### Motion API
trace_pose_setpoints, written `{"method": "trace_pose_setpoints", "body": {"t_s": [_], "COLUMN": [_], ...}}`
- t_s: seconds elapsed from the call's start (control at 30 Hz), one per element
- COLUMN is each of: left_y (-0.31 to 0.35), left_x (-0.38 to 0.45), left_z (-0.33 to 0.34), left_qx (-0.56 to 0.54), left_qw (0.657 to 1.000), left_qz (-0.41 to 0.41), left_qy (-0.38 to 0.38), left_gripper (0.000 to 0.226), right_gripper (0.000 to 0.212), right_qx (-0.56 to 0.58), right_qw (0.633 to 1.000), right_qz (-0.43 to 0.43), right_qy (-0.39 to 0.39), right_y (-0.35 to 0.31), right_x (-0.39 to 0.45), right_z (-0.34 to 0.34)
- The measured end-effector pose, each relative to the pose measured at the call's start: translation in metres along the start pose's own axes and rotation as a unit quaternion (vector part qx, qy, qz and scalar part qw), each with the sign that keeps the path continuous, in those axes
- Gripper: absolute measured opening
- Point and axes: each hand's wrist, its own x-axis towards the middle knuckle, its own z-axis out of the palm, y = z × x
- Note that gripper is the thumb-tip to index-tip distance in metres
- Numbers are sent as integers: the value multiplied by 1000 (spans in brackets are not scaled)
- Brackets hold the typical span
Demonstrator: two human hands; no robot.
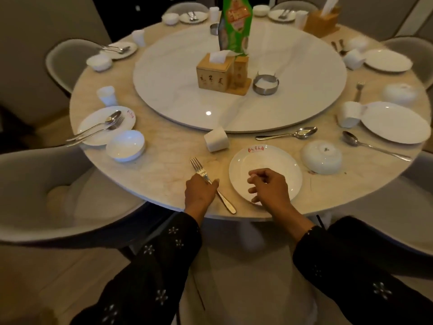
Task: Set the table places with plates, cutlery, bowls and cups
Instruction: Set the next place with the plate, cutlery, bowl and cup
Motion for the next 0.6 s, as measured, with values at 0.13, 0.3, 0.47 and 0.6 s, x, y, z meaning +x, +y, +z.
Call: {"method": "trace_pose_setpoints", "body": {"t_s": [0.13,0.3,0.47,0.6], "left_y": [15,20,4,1], "left_x": [-7,-7,-10,-10], "left_z": [6,5,-10,-23], "left_qx": [23,9,52,-22], "left_qw": [999,998,998,1000], "left_qz": [-36,-59,-23,-6], "left_qy": [26,28,11,13], "left_gripper": [37,22,35,23], "right_gripper": [17,14,16,16], "right_qx": [21,46,10,-10], "right_qw": [999,997,997,998], "right_qz": [26,57,50,48], "right_qy": [-21,-30,-52,-35], "right_y": [3,0,-9,-13], "right_x": [10,32,63,100], "right_z": [-26,-50,-68,-83]}}
